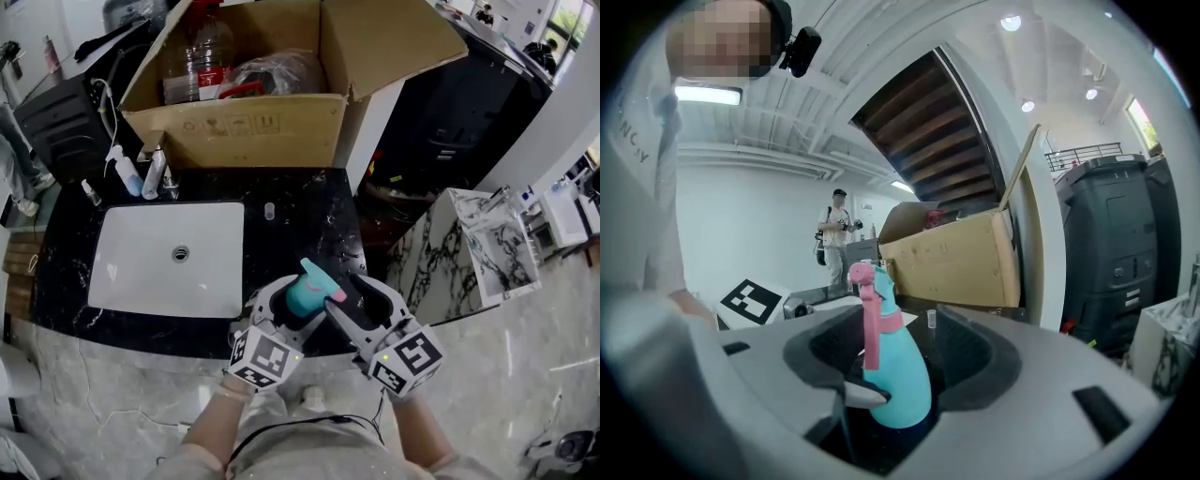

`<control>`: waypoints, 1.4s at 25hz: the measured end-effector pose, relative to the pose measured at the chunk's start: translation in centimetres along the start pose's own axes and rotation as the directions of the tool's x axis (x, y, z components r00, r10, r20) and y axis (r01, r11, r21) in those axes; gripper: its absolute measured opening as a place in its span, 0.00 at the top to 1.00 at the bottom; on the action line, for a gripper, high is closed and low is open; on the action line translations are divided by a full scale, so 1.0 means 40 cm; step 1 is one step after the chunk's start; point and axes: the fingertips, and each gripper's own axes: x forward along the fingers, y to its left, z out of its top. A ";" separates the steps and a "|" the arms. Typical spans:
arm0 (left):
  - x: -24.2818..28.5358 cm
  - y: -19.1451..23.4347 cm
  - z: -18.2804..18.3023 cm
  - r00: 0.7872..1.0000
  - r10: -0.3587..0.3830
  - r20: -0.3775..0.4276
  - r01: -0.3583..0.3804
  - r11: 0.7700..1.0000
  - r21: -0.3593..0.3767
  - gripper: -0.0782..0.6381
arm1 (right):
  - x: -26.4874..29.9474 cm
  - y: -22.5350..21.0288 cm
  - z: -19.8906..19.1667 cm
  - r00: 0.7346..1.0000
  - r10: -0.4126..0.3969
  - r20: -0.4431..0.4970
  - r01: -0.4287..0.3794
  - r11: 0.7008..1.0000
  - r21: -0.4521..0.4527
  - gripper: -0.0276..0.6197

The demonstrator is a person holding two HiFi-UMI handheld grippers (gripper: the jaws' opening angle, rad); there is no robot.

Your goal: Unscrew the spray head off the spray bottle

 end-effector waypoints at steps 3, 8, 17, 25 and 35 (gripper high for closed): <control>0.001 0.000 0.001 1.000 0.000 0.000 0.000 1.000 -0.004 0.45 | -0.013 -0.037 -0.003 1.000 -0.016 0.004 0.016 1.000 0.018 0.59; -0.001 -0.004 0.001 1.000 0.000 0.000 0.000 1.000 -0.007 0.45 | -0.008 -0.088 -0.002 0.999 -0.046 0.015 0.045 0.998 0.041 0.61; -0.001 -0.005 0.001 1.000 0.005 0.000 -0.005 1.000 -0.009 0.45 | 0.017 -0.082 0.011 0.997 -0.065 0.035 0.065 0.998 0.020 0.64; -0.003 -0.002 0.000 1.000 0.011 0.002 -0.011 1.000 -0.011 0.45 | 0.041 0.057 0.048 0.998 0.033 0.059 -0.036 0.998 0.046 0.55; -0.001 -0.003 -0.001 1.000 0.019 0.000 -0.019 1.000 -0.007 0.45 | 0.089 0.066 0.043 1.000 -0.024 0.015 0.023 0.998 0.055 0.47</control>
